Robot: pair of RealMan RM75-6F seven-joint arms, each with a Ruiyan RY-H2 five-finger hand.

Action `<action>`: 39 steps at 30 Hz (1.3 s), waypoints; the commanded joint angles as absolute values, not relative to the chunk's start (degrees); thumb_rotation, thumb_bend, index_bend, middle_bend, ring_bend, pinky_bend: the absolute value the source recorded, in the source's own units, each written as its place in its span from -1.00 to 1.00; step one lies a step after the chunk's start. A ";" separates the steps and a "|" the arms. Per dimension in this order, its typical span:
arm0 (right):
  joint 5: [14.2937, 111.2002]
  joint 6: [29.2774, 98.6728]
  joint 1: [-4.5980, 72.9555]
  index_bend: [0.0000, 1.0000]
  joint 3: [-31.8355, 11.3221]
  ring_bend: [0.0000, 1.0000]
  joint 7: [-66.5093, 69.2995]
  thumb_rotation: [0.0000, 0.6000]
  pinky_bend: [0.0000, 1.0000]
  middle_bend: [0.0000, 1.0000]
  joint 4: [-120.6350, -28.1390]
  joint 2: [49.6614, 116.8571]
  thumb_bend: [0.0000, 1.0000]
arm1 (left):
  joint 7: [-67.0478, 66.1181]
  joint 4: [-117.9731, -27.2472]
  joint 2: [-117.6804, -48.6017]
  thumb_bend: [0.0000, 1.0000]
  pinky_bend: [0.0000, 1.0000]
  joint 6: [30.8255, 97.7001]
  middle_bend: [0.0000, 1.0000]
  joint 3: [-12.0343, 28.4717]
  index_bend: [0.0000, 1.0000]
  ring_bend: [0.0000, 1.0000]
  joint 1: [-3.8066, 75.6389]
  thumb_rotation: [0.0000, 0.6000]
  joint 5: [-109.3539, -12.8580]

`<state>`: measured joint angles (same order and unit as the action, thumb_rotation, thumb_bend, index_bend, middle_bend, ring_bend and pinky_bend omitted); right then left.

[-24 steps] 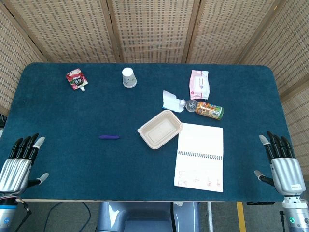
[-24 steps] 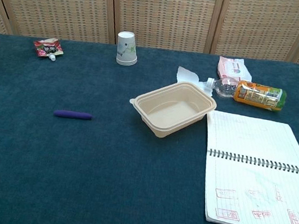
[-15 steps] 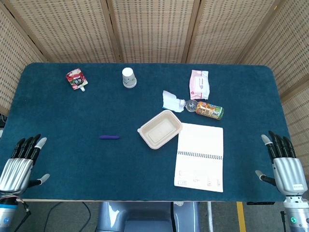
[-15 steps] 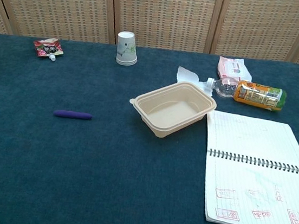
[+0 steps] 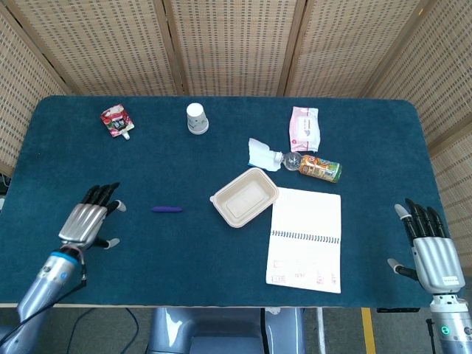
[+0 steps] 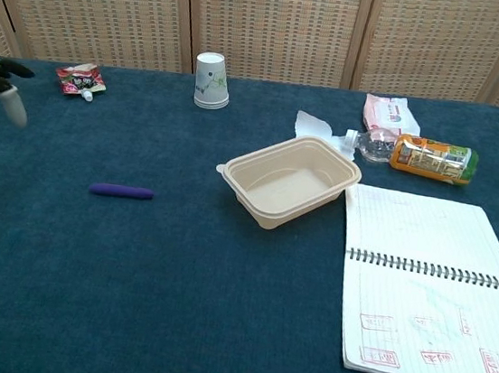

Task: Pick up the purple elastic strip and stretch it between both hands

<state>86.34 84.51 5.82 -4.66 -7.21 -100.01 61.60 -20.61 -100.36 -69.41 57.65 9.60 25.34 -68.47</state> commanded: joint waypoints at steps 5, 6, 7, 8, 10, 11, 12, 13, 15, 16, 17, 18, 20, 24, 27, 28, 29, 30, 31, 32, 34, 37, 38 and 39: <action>85.88 83.71 6.15 -0.95 -4.68 -1.00 -5.86 1.00 -1.00 -1.00 -99.41 61.57 -1.00 | -26.20 -87.49 -81.78 -0.32 -1.00 51.91 -1.00 12.55 -0.13 -1.00 34.68 1.00 -58.19; 85.87 83.69 6.17 -0.95 -4.70 -1.00 -5.59 1.00 -1.00 -1.00 -99.40 61.52 -1.00 | -26.16 -86.11 -82.81 -0.32 -1.00 51.83 -1.00 12.49 -0.13 -1.00 35.22 1.00 -57.86; 85.87 83.72 6.17 -0.95 -4.72 -1.00 -5.41 1.00 -1.00 -1.00 -99.39 61.45 -1.00 | -26.01 -85.03 -83.67 -0.32 -1.00 51.48 -1.00 12.61 -0.12 -1.00 35.73 1.00 -57.21; 85.89 83.73 6.19 -0.95 -4.75 -1.00 -5.23 1.00 -1.00 -1.00 -99.36 61.40 -1.00 | -25.70 -84.07 -84.46 -0.32 -1.00 50.99 -1.00 12.85 -0.11 -1.00 36.24 1.00 -56.27; 85.85 83.69 6.21 -0.95 -4.78 -1.00 -4.94 1.00 -1.00 -1.00 -99.37 61.29 -1.00 | -25.35 -82.74 -85.51 -0.32 -1.00 50.37 -1.00 13.09 -0.11 -1.00 37.01 1.00 -54.86; 85.82 83.68 6.22 -0.95 -4.79 -1.00 -4.83 1.00 -1.00 -1.00 -99.37 61.25 -1.00 | -25.26 -82.35 -85.83 -0.32 -1.00 50.19 -1.00 13.14 -0.10 -1.00 37.26 1.00 -54.48; 85.80 83.65 6.23 -0.95 -4.79 -1.00 -4.72 1.00 -1.00 -1.00 -99.36 61.21 -1.00 | -25.25 -81.76 -86.28 -0.32 -1.00 50.03 -1.00 13.17 -0.10 -1.00 37.62 1.00 -54.01; 85.80 83.65 6.24 -0.95 -4.79 -1.00 -4.69 1.00 -1.00 -1.00 -99.36 61.20 -1.00 | -25.29 -81.58 -86.42 -0.32 -1.00 50.02 -1.00 13.17 -0.10 -1.00 37.74 1.00 -53.88; 85.73 83.65 6.22 -0.94 -4.80 -1.00 -4.53 1.00 -1.00 -1.00 -99.35 61.14 -1.00 | -25.67 -80.71 -87.11 -0.32 -1.00 50.10 -1.00 13.01 -0.09 -1.00 38.27 1.00 -53.41; 85.71 83.64 6.22 -0.94 -4.79 -1.00 -4.47 1.00 -1.00 -1.00 -99.33 61.12 -1.00 | -25.98 -80.22 -87.48 -0.32 -1.00 50.20 -1.00 12.84 -0.08 -1.00 38.53 1.00 -53.15; 85.64 83.57 6.24 -0.94 -4.79 -1.00 -4.47 1.00 -1.00 -1.00 -99.31 61.11 -1.00 | -26.37 -79.70 -87.87 -0.32 -1.00 50.27 -1.00 12.66 -0.08 -1.00 38.79 1.00 -52.78; 85.59 83.49 6.27 -0.94 -4.77 -1.00 -4.51 1.00 -1.00 -1.00 -99.31 61.10 -1.00 | -26.59 -79.34 -88.17 -0.32 -1.00 50.26 -1.00 12.54 -0.07 -1.00 38.98 1.00 -52.25; 85.59 83.21 6.36 -0.93 -4.67 -1.00 -4.52 1.00 -1.00 -1.00 -99.39 61.04 -1.00 | -26.79 -78.78 -88.67 -0.32 -1.00 49.82 -1.00 12.35 -0.07 -1.00 39.37 1.00 -50.68; 85.59 82.93 6.48 -0.93 -4.57 -1.00 -4.52 1.00 -1.00 -1.00 -99.39 61.06 -1.00 | -27.37 -77.27 -89.91 -0.32 -1.00 49.51 -1.00 12.00 -0.07 -1.00 40.12 1.00 -48.50; 85.54 82.77 6.55 -0.93 -4.51 -1.00 -4.64 1.00 -1.00 -1.00 -99.35 61.11 -1.00 | -27.20 -75.51 -90.89 -0.31 -1.00 49.12 -1.00 11.71 -0.07 -1.00 40.77 1.00 -48.23; 85.52 82.75 6.56 -0.93 -4.51 -1.00 -4.66 1.00 -1.00 -1.00 -99.35 61.13 -1.00 | -27.06 -74.99 -91.23 -0.30 -1.00 49.01 -1.00 11.60 -0.07 -1.00 40.94 1.00 -48.25; 85.52 82.75 6.57 -0.93 -4.50 -1.00 -4.69 1.00 -1.00 -1.00 -99.32 61.14 -1.00 | -26.78 -74.45 -91.67 -0.31 -1.00 48.87 -1.00 11.52 -0.07 -1.00 41.12 1.00 -48.21; 85.50 82.72 6.59 -0.93 -4.50 -1.00 -4.73 1.00 -1.00 -1.00 -99.29 61.18 -1.00 | -26.60 -74.11 -91.95 -0.30 -1.00 48.80 -1.00 11.48 -0.06 -1.00 41.26 1.00 -48.20; 85.46 82.67 6.62 -0.93 -4.50 -1.00 -4.79 1.00 -1.00 -1.00 -99.28 61.21 -1.00 | -26.47 -73.80 -92.20 -0.30 -1.00 48.74 -1.00 11.40 -0.06 -1.00 41.41 1.00 -48.26; 85.41 82.60 6.65 -0.93 -4.49 -1.00 -4.82 1.00 -1.00 -1.00 -99.28 61.22 -1.00 | -26.36 -73.50 -92.46 -0.30 -1.00 48.76 -1.00 11.31 -0.05 -1.00 41.54 1.00 -48.39; 85.34 82.44 6.72 -0.92 -4.47 -1.00 -4.87 1.00 -1.00 -1.00 -99.22 61.25 -1.00 | -26.08 -73.05 -93.02 -0.30 -1.00 48.72 -1.00 11.09 -0.05 -1.00 41.77 1.00 -48.56; 85.18 82.31 6.78 -0.92 -4.48 -1.00 -5.01 1.00 -1.00 -1.00 -99.18 61.30 -1.00 | -26.28 -72.90 -93.42 -0.30 -1.00 48.71 -1.00 10.99 -0.03 -1.00 42.11 1.00 -48.25; 85.12 82.19 6.84 -0.92 -4.47 -1.00 -5.09 1.00 -1.00 -1.00 -99.18 61.32 -1.00 | -26.73 -72.85 -93.71 -0.30 -1.00 49.03 -1.00 11.00 -0.03 -1.00 42.34 1.00 -47.95; 85.06 82.11 6.87 -0.91 -4.46 -1.00 -5.12 1.00 -1.00 -1.00 -99.17 61.32 -1.00 | -27.22 -72.81 -93.95 -0.29 -1.00 49.38 -1.00 11.01 -0.03 -1.00 42.53 1.00 -47.67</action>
